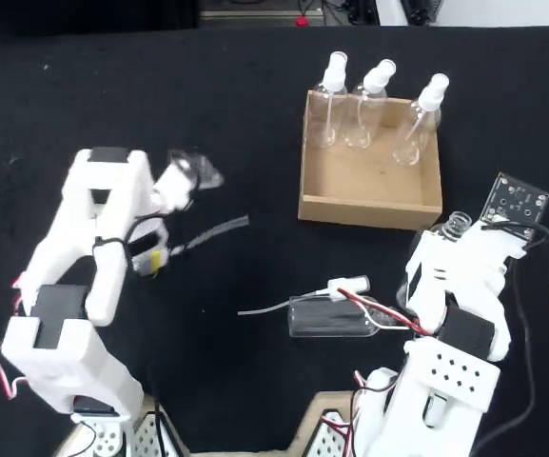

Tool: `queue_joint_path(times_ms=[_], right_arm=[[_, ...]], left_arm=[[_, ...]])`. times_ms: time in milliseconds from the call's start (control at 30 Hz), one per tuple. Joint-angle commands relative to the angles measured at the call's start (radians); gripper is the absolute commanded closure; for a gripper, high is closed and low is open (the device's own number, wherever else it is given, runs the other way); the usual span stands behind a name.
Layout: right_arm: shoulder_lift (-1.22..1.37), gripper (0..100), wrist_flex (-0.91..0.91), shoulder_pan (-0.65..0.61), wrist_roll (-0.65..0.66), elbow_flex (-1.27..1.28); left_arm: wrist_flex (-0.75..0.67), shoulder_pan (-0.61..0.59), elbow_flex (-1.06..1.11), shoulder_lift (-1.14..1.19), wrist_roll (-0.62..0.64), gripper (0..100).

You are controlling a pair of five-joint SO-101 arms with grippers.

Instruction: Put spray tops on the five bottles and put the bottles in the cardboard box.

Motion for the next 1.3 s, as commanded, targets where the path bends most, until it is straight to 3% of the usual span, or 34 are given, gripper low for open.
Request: queue_joint_path(times_ms=[0,267,433,600,800,967,1100,1267], right_arm=[[-0.019,98.0,-0.029,0.011,-0.008,-0.004],[-0.019,98.0,-0.028,0.011,-0.008,-0.002],[-0.019,98.0,-0.028,0.011,-0.006,-0.002],[-0.019,98.0,-0.028,0.011,-0.006,-0.002],[-0.019,98.0,-0.028,0.011,-0.006,-0.002],[-0.019,98.0,-0.028,0.011,-0.005,-0.002],[-0.019,98.0,-0.028,0.011,-0.005,-0.002],[-0.019,98.0,-0.028,0.011,-0.003,-0.002]], left_arm=[[0.034,-0.050,-0.015,0.014,-0.183,96],[0.038,-0.151,-0.131,0.089,-0.183,73],[0.043,-0.222,-0.249,0.086,-0.169,73],[0.046,-0.246,-0.318,0.086,0.018,73],[0.307,-0.214,-0.344,0.087,0.091,73],[0.316,-0.200,-0.223,0.071,0.153,73],[0.288,-0.179,-0.074,-0.011,0.152,73],[-0.025,-0.200,0.154,-0.164,0.232,73]])
